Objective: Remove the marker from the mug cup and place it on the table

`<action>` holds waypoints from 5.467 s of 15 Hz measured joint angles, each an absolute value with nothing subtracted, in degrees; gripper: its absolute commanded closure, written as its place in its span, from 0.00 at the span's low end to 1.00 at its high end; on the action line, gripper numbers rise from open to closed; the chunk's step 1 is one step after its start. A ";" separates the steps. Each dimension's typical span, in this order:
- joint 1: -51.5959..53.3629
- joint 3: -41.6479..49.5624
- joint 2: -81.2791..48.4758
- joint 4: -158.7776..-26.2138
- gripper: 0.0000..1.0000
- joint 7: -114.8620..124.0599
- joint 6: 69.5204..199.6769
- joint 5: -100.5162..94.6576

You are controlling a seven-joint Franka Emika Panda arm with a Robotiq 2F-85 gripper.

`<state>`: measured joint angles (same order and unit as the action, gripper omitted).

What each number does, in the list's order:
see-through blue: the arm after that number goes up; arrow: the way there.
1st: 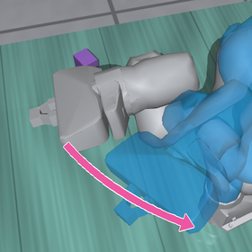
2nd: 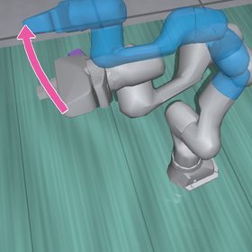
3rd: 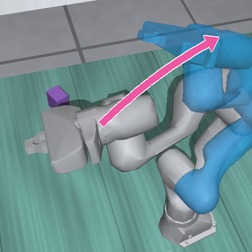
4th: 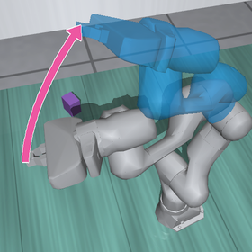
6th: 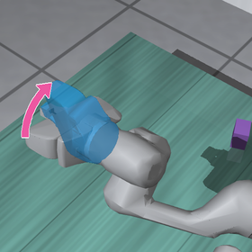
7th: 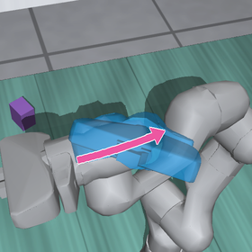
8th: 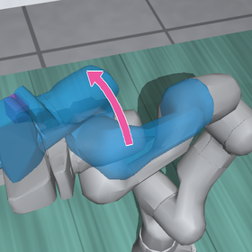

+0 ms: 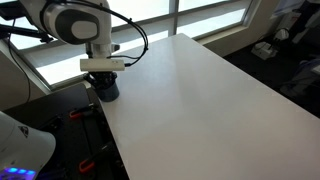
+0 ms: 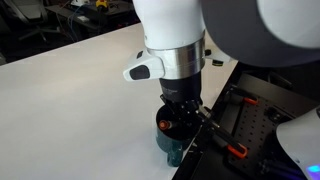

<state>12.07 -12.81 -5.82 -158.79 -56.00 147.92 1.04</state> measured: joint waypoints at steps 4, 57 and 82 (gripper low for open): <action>11.59 -12.81 -6.41 -158.79 1.00 -56.00 147.92 1.04; 12.39 -14.19 3.14 -156.61 1.00 -57.14 148.00 10.05; 12.39 -9.87 6.83 -155.19 0.00 -56.90 134.88 9.79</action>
